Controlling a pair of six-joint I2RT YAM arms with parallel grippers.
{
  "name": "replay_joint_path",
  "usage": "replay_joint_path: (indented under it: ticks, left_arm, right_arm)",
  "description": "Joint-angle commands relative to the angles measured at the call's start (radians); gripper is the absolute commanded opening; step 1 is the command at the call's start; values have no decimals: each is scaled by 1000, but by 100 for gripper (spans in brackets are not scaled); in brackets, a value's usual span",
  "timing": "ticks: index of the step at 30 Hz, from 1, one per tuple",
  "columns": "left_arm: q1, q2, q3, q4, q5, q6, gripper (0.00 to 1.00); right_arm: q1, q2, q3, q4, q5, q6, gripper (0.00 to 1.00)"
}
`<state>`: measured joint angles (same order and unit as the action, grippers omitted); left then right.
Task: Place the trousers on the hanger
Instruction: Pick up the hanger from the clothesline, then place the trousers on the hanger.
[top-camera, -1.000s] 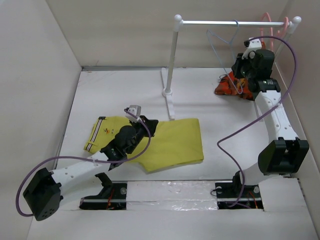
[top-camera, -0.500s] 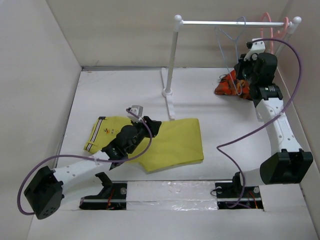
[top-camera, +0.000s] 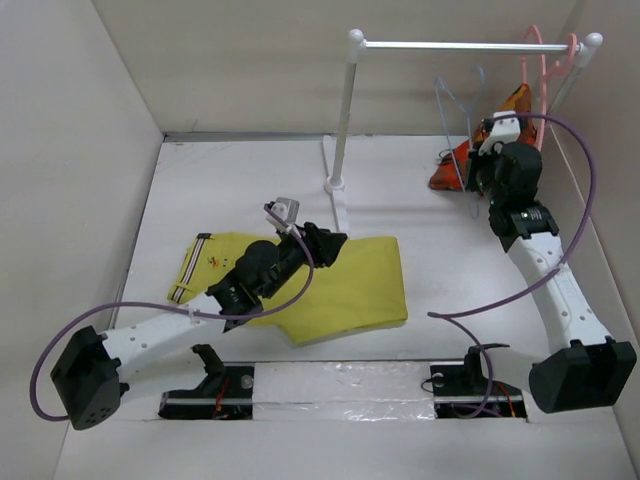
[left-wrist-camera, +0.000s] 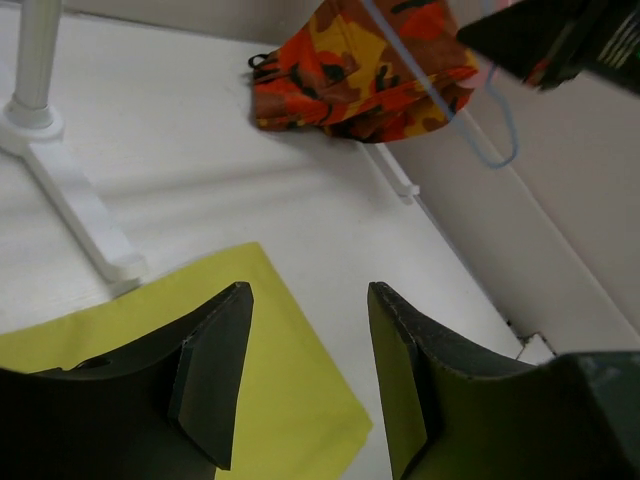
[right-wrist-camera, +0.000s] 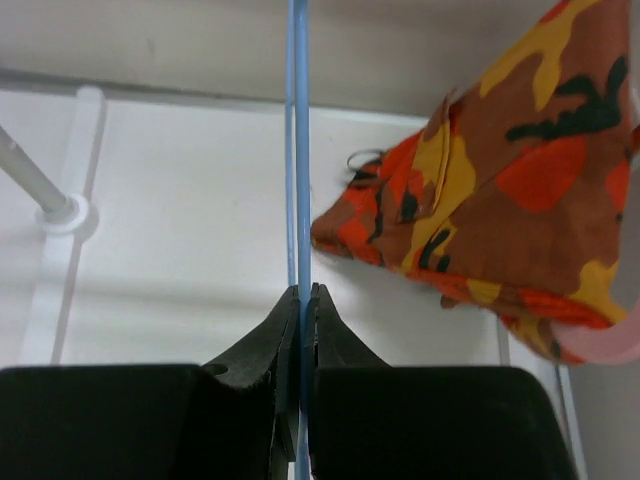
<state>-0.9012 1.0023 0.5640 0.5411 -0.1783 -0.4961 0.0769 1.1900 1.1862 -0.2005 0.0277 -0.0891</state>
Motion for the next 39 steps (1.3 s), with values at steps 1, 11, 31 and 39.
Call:
replay_joint_path:
  ticks: [1, 11, 31, 39]
  left_arm:
    - [-10, 35, 102, 60, 46, -16, 47]
    - [-71, 350, 457, -47, -12, 22, 54]
    - [-62, 935, 1068, -266, -101, 103, 44]
    - [-62, 1022, 1151, -299, -95, 100, 37]
  right_arm:
    - [69, -61, -86, 29, 60, 5, 0]
    - [296, -127, -322, -74, 271, 38, 0]
    - [428, -236, -468, -66, 288, 86, 0]
    - [437, -265, -479, -62, 301, 113, 0]
